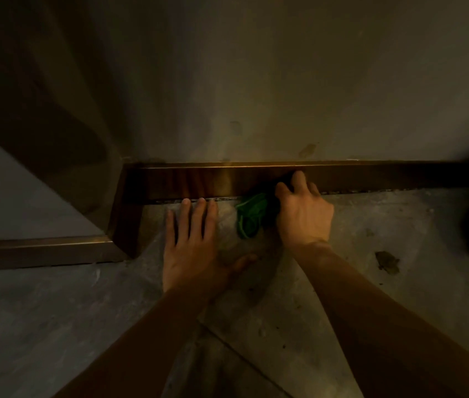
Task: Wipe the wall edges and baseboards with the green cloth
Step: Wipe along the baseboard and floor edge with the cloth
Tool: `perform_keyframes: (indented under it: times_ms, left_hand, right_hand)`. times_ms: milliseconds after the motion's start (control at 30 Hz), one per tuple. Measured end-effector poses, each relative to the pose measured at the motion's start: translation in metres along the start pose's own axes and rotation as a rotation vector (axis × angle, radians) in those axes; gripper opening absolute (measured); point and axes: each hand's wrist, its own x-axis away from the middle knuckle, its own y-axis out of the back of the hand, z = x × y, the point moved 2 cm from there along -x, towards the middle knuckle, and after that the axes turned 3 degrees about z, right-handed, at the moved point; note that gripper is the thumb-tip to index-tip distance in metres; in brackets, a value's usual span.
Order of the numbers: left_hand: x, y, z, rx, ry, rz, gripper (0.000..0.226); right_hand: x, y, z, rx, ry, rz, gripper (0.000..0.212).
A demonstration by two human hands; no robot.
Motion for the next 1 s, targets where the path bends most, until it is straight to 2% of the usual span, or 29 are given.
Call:
perform_keyframes:
  times_ms: [167, 467, 833, 1000]
  left_hand:
    - [0.000, 0.001, 0.001, 0.015, -0.007, 0.011, 0.121]
    - [0.000, 0.001, 0.002, 0.025, -0.019, 0.031, 0.118]
    - [0.001, 0.008, 0.001, 0.003, -0.025, 0.073, 0.120]
    - [-0.002, 0.013, 0.000, 0.024, -0.039, 0.058, 0.112]
  right_hand:
    - [0.000, 0.000, -0.022, -0.025, -0.161, 0.011, 0.025]
    - [0.003, 0.007, -0.053, -0.008, -0.263, 0.036, 0.038]
    - [0.041, 0.010, -0.050, -0.091, -0.198, -0.017, 0.039]
    - [0.050, 0.016, -0.039, -0.152, -0.149, -0.032, 0.036]
